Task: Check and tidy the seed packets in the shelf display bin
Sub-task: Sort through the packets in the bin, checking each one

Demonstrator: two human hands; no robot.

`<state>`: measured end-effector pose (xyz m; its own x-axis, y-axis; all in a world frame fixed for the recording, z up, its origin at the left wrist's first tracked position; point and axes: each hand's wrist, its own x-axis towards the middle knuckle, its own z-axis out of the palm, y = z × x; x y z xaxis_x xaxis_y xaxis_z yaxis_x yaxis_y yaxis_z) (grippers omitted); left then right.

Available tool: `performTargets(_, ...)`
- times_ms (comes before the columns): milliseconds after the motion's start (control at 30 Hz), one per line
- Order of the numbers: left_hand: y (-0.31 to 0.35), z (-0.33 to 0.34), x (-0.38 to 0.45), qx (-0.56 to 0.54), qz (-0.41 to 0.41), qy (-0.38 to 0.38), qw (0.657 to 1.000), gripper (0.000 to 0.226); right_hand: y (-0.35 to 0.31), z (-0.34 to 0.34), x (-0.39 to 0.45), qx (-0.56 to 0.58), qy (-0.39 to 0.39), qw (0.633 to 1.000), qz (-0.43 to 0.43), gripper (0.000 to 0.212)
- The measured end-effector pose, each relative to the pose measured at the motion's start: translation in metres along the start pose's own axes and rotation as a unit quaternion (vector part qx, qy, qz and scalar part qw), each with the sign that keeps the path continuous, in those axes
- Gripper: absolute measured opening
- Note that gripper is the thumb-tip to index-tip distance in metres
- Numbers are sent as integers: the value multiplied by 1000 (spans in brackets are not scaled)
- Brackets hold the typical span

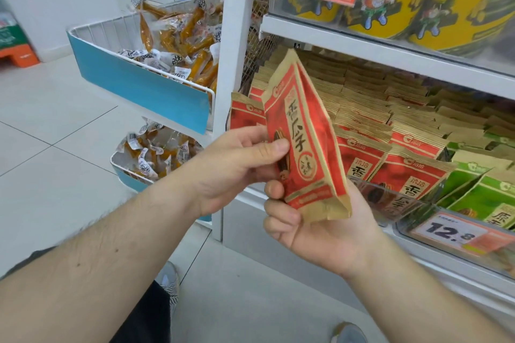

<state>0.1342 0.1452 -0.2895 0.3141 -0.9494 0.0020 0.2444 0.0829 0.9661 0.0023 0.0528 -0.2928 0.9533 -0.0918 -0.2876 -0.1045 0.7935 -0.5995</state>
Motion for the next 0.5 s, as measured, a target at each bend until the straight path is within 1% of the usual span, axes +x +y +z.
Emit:
performTargets(33, 1, 1, -1, -19, 1, 3, 1000, 34, 0, 0, 1, -24, 15, 1000, 7, 26)
performTargets(100, 3, 1, -2, -7, 10, 24, 1000, 38, -1, -1, 2, -110, 62, 992, -6, 38)
performTargets(133, 3, 1, -1, 8, 14, 39, 999, 40, -3, -3, 2, -156, 98, 982, -32, 40)
performTargets(200, 2, 0, 1, 20, 8, 83, 996, 43, -8, -10, 2, -227, 191, 950, -92, 32)
performTargets(233, 3, 0, 1, 25, 2, 105, 994, 42, -11, -13, 2, -246, 225, 936, -115, 33)
performTargets(267, 3, 1, 2, 35, -3, 119, 992, 42, -14, -15, 2, -252, 242, 927, -134, 38)
performTargets(333, 4, 1, 2, 52, -10, 133, 990, 45, -20, -16, -1, -253, 241, 923, -163, 48)
performTargets(367, 4, 2, 2, 56, -14, 135, 989, 47, -22, -14, -2, -260, 229, 922, -173, 49)
performTargets(500, 4, 3, 1, 69, -20, 133, 988, 49, -24, -16, -2, -270, 201, 926, -170, 36)
